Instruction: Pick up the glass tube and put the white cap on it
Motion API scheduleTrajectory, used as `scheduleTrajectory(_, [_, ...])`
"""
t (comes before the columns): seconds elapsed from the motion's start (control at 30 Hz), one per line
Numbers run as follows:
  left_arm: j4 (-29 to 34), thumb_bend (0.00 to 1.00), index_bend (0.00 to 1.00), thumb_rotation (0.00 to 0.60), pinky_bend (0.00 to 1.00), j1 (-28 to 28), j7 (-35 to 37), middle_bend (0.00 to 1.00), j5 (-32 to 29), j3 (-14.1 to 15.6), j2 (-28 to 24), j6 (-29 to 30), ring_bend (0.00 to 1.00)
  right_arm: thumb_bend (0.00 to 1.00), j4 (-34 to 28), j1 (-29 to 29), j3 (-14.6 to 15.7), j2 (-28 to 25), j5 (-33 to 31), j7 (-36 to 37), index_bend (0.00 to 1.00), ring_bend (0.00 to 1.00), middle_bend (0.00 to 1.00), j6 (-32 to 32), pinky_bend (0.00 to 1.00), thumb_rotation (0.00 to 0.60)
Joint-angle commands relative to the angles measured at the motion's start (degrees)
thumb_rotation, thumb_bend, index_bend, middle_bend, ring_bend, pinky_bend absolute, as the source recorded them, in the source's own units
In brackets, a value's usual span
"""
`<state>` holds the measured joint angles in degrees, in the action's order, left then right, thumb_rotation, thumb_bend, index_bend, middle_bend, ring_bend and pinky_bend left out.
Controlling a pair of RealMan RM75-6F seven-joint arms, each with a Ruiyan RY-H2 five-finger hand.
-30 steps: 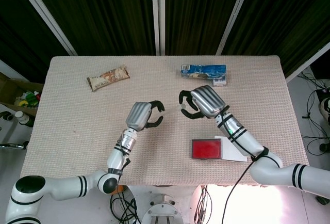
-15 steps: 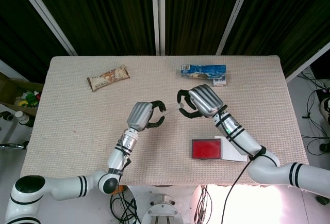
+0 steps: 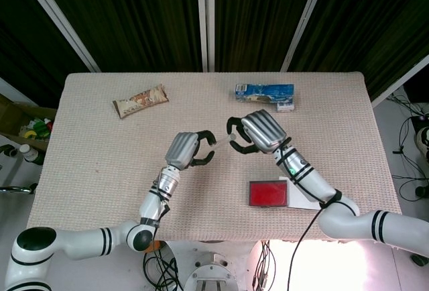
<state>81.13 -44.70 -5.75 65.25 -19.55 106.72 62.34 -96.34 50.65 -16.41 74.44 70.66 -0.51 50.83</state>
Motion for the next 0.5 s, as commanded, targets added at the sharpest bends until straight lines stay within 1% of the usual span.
scheduleTrajectory(0.03, [0.2, 0.52, 0.63, 0.600, 1.00, 0.0, -0.1, 0.63, -0.2, 0.0, -0.2, -0.1, 0.78, 0.53, 0.1, 0.2, 0.1, 0.2, -0.2, -0.3, 0.67, 1.00, 0.89, 0.0, 1.00, 0.600])
scheduleTrajectory(0.37, [0.8, 0.52, 0.63, 0.600, 1.00, 0.1, 0.2, 0.63, -0.6, -0.1, -0.8, -0.2, 0.78, 0.53, 0.7, 0.5, 0.3, 1.1, -0.5, -0.7, 0.67, 1.00, 0.89, 0.2, 1.00, 0.600])
scheduleTrajectory(0.47, [0.6, 0.52, 0.63, 0.600, 1.00, 0.2, 0.2, 0.63, -0.6, 0.1, -0.9, -0.2, 0.78, 0.48, 0.8, 0.3, 0.2, 1.1, -0.6, -0.5, 0.65, 1.00, 0.89, 0.6, 1.00, 0.600])
scheduleTrajectory(0.5, [0.4, 0.52, 0.63, 0.600, 1.00, 0.2, 0.1, 0.63, -0.6, 0.3, -0.8, -0.2, 0.78, 0.43, 0.8, 0.3, 0.1, 1.1, -0.6, -0.4, 0.62, 1.00, 0.89, 0.8, 1.00, 0.600])
